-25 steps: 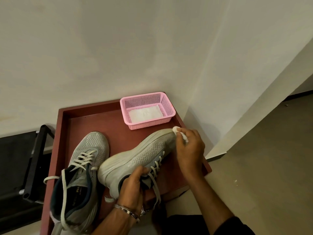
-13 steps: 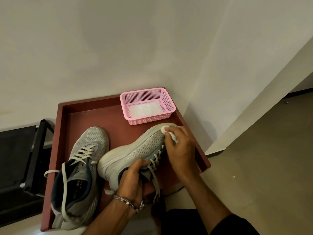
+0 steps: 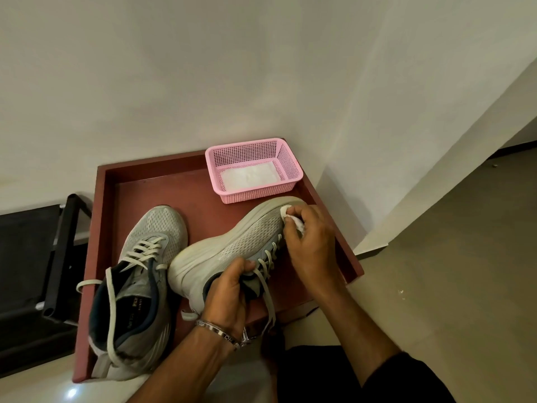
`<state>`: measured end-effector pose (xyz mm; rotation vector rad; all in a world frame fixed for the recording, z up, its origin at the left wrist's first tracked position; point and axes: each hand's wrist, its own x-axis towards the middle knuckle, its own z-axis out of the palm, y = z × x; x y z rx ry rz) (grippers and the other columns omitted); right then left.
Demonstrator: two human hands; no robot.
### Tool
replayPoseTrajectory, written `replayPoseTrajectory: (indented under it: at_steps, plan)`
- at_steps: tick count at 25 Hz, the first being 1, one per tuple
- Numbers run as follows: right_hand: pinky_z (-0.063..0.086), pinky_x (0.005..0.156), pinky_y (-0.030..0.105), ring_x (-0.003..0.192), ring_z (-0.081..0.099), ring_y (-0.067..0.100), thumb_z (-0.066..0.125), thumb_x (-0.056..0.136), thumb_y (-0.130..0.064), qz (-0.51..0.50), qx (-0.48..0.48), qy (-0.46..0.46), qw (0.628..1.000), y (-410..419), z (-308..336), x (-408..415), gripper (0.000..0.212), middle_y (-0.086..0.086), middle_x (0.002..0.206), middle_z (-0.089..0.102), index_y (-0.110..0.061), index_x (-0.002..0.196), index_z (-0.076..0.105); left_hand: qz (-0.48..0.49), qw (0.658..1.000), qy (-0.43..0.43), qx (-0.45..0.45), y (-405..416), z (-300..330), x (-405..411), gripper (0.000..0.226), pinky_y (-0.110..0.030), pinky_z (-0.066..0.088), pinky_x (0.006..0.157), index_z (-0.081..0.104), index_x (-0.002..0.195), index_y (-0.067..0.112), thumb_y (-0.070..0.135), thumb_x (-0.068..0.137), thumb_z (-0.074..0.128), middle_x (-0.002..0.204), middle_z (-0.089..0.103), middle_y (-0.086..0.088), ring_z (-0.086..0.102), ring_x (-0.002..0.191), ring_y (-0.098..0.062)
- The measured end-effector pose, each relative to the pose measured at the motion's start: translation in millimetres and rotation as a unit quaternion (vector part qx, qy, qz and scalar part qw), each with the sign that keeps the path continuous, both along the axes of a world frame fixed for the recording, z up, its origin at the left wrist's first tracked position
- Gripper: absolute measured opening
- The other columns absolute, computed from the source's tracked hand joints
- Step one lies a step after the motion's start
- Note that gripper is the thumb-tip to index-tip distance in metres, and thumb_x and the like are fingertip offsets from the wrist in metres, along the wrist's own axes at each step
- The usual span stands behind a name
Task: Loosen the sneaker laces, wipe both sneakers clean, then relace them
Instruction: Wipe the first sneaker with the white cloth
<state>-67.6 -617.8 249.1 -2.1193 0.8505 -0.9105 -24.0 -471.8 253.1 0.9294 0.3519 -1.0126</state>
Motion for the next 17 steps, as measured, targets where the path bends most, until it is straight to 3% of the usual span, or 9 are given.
replayPoseTrajectory:
  at_steps: [2,4,6,8,11,12,15,17]
  plan:
    - [0.046,0.066,0.008,0.089,0.061,0.007,0.061,0.095,-0.015,-0.049,0.023,-0.020,0.998,-6,1,0,0.013,-0.005,0.102,0.062,-0.014,0.106,0.066,0.009,1.000,-0.005,0.004,-1,0,0,0.039,-0.043,0.058,0.087,0.063,0.116,-0.014,0.006,0.084,0.052,0.118,0.066,-0.029,0.064,0.104,-0.038]
    - [0.047,0.065,0.007,0.089,0.062,0.009,0.061,0.095,-0.014,-0.081,0.041,-0.027,0.996,-7,2,-1,0.013,-0.003,0.102,0.063,-0.013,0.107,0.066,0.014,1.000,0.000,0.001,1,-2,0,0.043,-0.045,0.054,0.093,0.059,0.118,-0.017,0.006,0.083,0.053,0.122,0.063,-0.031,0.063,0.108,-0.039]
    - [0.050,0.066,0.009,0.088,0.060,0.006,0.060,0.095,-0.015,-0.001,-0.009,0.003,1.000,9,0,2,0.012,-0.005,0.103,0.060,-0.014,0.107,0.064,0.010,1.000,0.001,0.004,3,-1,-2,0.050,-0.055,0.050,0.098,0.053,0.124,-0.017,0.009,0.081,0.056,0.126,0.059,-0.034,0.059,0.117,-0.045]
    - [0.048,0.067,0.008,0.091,0.059,0.005,0.059,0.096,-0.015,0.031,-0.044,0.010,0.999,12,-1,4,0.013,-0.005,0.107,0.060,-0.015,0.107,0.065,0.013,1.000,-0.002,0.003,1,2,-1,0.046,-0.054,0.054,0.093,0.054,0.122,-0.017,0.007,0.083,0.054,0.125,0.060,-0.034,0.061,0.112,-0.044]
    - [0.043,0.066,0.001,0.097,0.063,0.013,0.058,0.096,-0.013,-0.095,0.028,-0.023,0.995,-9,5,1,0.017,0.000,0.109,0.063,-0.013,0.111,0.067,0.010,1.000,0.001,-0.001,1,1,-3,0.036,-0.043,0.057,0.087,0.062,0.114,-0.016,0.005,0.086,0.052,0.117,0.066,-0.031,0.063,0.103,-0.036]
    - [0.043,0.068,0.002,0.099,0.063,0.014,0.058,0.097,-0.013,-0.086,0.014,-0.013,0.996,-8,4,1,0.018,0.001,0.112,0.063,-0.013,0.113,0.067,0.009,1.000,0.003,-0.001,1,1,-3,0.036,-0.046,0.055,0.092,0.063,0.113,-0.015,0.005,0.084,0.054,0.116,0.066,-0.030,0.063,0.105,-0.038]
    - [0.050,0.078,0.013,0.104,0.057,0.008,0.055,0.099,-0.016,0.066,-0.100,0.034,0.992,14,-2,4,0.020,0.000,0.117,0.059,-0.014,0.115,0.066,0.009,1.000,-0.006,0.002,1,-1,-3,0.052,-0.061,0.045,0.102,0.060,0.119,-0.014,0.009,0.072,0.063,0.124,0.061,-0.034,0.057,0.120,-0.048]
    - [0.051,0.077,0.015,0.103,0.058,0.012,0.055,0.098,-0.015,0.039,-0.087,0.022,0.995,4,0,6,0.020,0.001,0.115,0.059,-0.013,0.114,0.068,0.005,1.000,-0.007,0.008,0,-2,-3,0.052,-0.060,0.044,0.104,0.061,0.119,-0.013,0.009,0.072,0.062,0.123,0.062,-0.033,0.056,0.121,-0.047]
